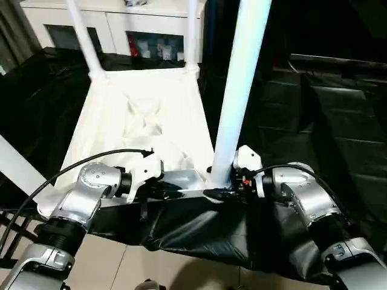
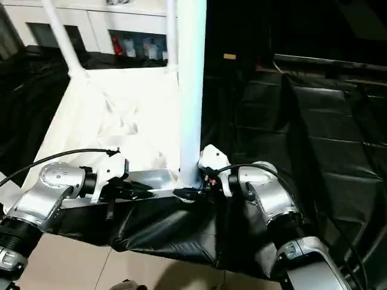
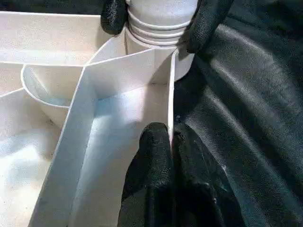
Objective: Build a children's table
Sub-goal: Rotate leg to tighten
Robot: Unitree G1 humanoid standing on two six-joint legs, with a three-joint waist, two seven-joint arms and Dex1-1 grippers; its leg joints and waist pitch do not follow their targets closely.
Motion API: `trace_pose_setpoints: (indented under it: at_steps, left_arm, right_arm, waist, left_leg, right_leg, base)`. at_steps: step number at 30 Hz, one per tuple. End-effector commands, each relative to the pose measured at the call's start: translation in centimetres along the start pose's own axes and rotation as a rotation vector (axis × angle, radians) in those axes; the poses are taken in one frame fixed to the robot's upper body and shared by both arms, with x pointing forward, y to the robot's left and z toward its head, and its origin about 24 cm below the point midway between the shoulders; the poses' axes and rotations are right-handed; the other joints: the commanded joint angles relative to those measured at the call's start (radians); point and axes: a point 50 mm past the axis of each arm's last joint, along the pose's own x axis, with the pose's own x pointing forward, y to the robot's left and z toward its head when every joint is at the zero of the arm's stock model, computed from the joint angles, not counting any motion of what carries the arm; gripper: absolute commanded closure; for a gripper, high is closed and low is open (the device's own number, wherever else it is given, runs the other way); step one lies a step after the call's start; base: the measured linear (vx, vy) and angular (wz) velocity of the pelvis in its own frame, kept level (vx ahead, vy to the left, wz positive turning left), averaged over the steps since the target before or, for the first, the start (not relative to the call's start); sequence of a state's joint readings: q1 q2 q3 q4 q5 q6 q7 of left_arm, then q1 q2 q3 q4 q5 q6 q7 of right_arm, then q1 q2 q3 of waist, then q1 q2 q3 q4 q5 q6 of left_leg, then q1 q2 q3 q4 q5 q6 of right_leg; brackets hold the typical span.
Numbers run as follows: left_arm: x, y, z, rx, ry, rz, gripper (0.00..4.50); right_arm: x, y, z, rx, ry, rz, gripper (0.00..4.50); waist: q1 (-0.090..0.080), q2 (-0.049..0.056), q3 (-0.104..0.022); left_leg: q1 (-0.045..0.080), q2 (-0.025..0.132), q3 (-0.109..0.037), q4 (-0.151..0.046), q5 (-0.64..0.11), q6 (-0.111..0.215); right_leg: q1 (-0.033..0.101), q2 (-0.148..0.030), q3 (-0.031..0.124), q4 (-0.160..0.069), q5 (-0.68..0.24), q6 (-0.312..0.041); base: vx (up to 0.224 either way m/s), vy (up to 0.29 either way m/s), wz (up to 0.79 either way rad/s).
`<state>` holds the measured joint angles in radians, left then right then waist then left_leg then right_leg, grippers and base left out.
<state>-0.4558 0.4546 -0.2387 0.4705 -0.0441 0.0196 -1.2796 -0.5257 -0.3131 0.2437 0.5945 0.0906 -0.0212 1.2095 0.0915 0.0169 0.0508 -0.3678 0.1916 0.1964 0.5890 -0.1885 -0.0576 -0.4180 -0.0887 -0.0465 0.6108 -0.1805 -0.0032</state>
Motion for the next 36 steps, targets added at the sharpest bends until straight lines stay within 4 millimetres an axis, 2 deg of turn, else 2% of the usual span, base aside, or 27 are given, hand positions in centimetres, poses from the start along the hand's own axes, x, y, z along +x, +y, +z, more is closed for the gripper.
trace_pose_setpoints:
  at_steps: [1,5,8,11,15,16,17,18,20,21,22,25,28,32,33,34,36]
  left_arm:
    - [0.3,0.2,0.9,0.015,-0.059,0.005,4.5]
    - [0.2,0.2,0.5,-0.005,-0.06,0.011,4.5]
    - [0.2,0.1,0.6,-0.009,-0.061,0.007,4.5]
    - [0.3,0.3,0.6,-0.006,-0.067,0.02,4.5]
    - [0.6,0.7,0.9,-0.004,-0.084,0.088,4.5]
    - [0.8,1.0,0.9,-0.001,-0.086,0.124,4.5]
    - [1.5,1.5,1.1,0.0,-0.079,0.21,4.5]
    - [1.5,1.5,1.1,0.0,-0.079,0.21,4.5]
    - [2.3,1.9,1.3,-0.014,-0.059,0.293,4.5]
    - [2.6,2.0,1.3,-0.023,-0.054,0.315,4.5]
    - [3.4,2.1,1.8,-0.036,-0.07,0.347,4.5]
    - [5.2,2.2,2.8,-0.046,-0.084,0.402,4.5]
    - [6.7,2.2,3.6,-0.059,-0.098,0.462,4.5]
    - [7.7,1.5,4.0,-0.055,-0.117,0.452,4.5]
    - [7.8,1.4,4.0,-0.049,-0.117,0.445,4.5]
    - [7.8,1.2,4.0,-0.043,-0.115,0.438,4.5]
    - [7.5,1.0,3.8,-0.031,-0.122,0.42,4.5]
  right_arm:
    - [0.6,0.3,0.5,-0.006,-0.017,0.069,1.73]
    - [0.6,0.5,0.3,0.003,-0.018,0.093,1.79]
    - [0.5,0.6,0.3,0.01,-0.025,0.107,1.81]
    - [0.5,0.5,0.1,-0.001,-0.019,0.093,1.81]
    - [0.7,0.6,0.2,-0.001,-0.057,0.046,1.81]
    - [0.9,0.5,0.2,-0.003,-0.067,0.011,1.81]
    - [1.3,0.2,0.3,0.013,-0.111,-0.097,1.81]
    - [1.3,0.2,0.3,0.013,-0.111,-0.097,1.81]
    - [2.1,-0.1,0.0,0.08,-0.141,-0.246,1.81]
    - [2.4,-0.2,-0.1,0.104,-0.146,-0.296,1.82]
    - [3.2,-0.1,-0.4,0.138,-0.157,-0.376,1.82]
    - [5.0,0.4,-0.8,0.218,-0.175,-0.545,1.82]
    - [6.9,0.7,-0.8,0.324,-0.182,-0.684,1.83]
    - [8.2,0.9,0.5,0.322,-0.22,-0.691,1.83]
    - [8.2,0.8,0.6,0.325,-0.231,-0.693,1.48]
    - [8.1,0.7,0.8,0.331,-0.242,-0.693,1.48]
    - [7.5,0.5,0.9,0.313,-0.249,-0.679,1.13]
  waist:
    - [0.002,-0.002,-0.067]
    - [0.001,-0.001,-0.066]
    - [0.003,-0.003,-0.067]
    - [0.004,0.0,-0.068]
    - [0.004,-0.002,-0.067]
    - [0.004,-0.004,-0.065]
    - [0.004,-0.007,-0.064]
    - [0.002,-0.005,-0.064]
    - [-0.006,-0.005,-0.06]
    - [-0.006,-0.005,-0.063]
    - [-0.012,-0.014,-0.063]
    - [-0.016,-0.01,-0.059]
    - [-0.02,-0.008,-0.06]
    - [-0.022,-0.004,-0.063]
    - [-0.022,-0.003,-0.064]
    - [-0.023,-0.001,-0.063]
    - [-0.025,0.0,-0.064]
  left_leg:
    - [0.01,0.038,-0.012,-0.065,-0.186,0.053]
    - [0.01,0.038,-0.012,-0.065,-0.19,0.052]
    - [0.01,0.038,-0.012,-0.065,-0.188,0.052]
    - [0.011,0.038,-0.012,-0.063,-0.18,0.054]
    - [0.01,0.038,-0.012,-0.064,-0.188,0.056]
    - [0.01,0.038,-0.012,-0.065,-0.197,0.05]
    - [0.011,0.038,-0.012,-0.066,-0.21,0.044]
    - [0.011,0.038,-0.013,-0.067,-0.213,0.038]
    - [0.012,0.036,-0.015,-0.072,-0.23,0.017]
    - [0.013,0.035,-0.017,-0.072,-0.233,0.011]
    - [0.009,0.035,-0.017,-0.073,-0.222,0.006]
    - [0.013,0.033,-0.018,-0.075,-0.247,0.0]
    - [0.011,0.03,-0.017,-0.076,-0.237,0.005]
    - [0.01,0.029,-0.019,-0.076,-0.249,0.016]
    - [0.01,0.029,-0.018,-0.076,-0.25,0.019]
    - [0.008,0.029,-0.019,-0.076,-0.25,0.022]
    - [0.007,0.029,-0.019,-0.077,-0.252,0.024]
  right_leg:
    - [0.057,-0.048,0.034,-0.056,-0.098,-0.275]
    - [0.056,-0.048,0.034,-0.057,-0.109,-0.273]
    - [0.057,-0.048,0.034,-0.056,-0.108,-0.273]
    - [0.056,-0.048,0.033,-0.055,-0.099,-0.275]
    - [0.056,-0.049,0.033,-0.057,-0.11,-0.273]
    - [0.055,-0.05,0.034,-0.06,-0.131,-0.267]
    - [0.055,-0.05,0.036,-0.064,-0.158,-0.257]
    - [0.054,-0.051,0.037,-0.064,-0.169,-0.252]
    - [0.052,-0.052,0.038,-0.071,-0.222,-0.233]
    - [0.053,-0.053,0.037,-0.071,-0.234,-0.227]
    - [0.056,-0.052,0.038,-0.071,-0.236,-0.215]
    - [0.048,-0.053,0.04,-0.081,-0.315,-0.182]
    - [0.046,-0.05,0.04,-0.082,-0.302,-0.171]
    - [0.047,-0.05,0.039,-0.085,-0.301,-0.162]
    - [0.046,-0.051,0.039,-0.085,-0.296,-0.163]
    - [0.047,-0.05,0.038,-0.084,-0.285,-0.165]
    - [0.048,-0.05,0.038,-0.083,-0.271,-0.168]
  base:
    - [0.0,0.0,0.0]
    - [0.0,0.0,0.0]
    - [0.0,0.0,0.0]
    - [0.0,0.0,0.0]
    - [0.0,0.0,0.0]
    - [0.0,0.0,0.0]
    - [0.0,0.0,0.0]
    - [0.0,0.0,0.0]
    - [0.0,0.0,0.0]
    - [0.0,0.0,0.0]
    - [0.0,0.0,0.0]
    - [0.0,0.0,0.0]
    - [0.0,0.0,0.0]
    - [0.0,0.0,0.0]
    - [0.0,0.0,0.0]
    - [0.0,0.0,0.0]
    - [0.0,0.0,0.0]
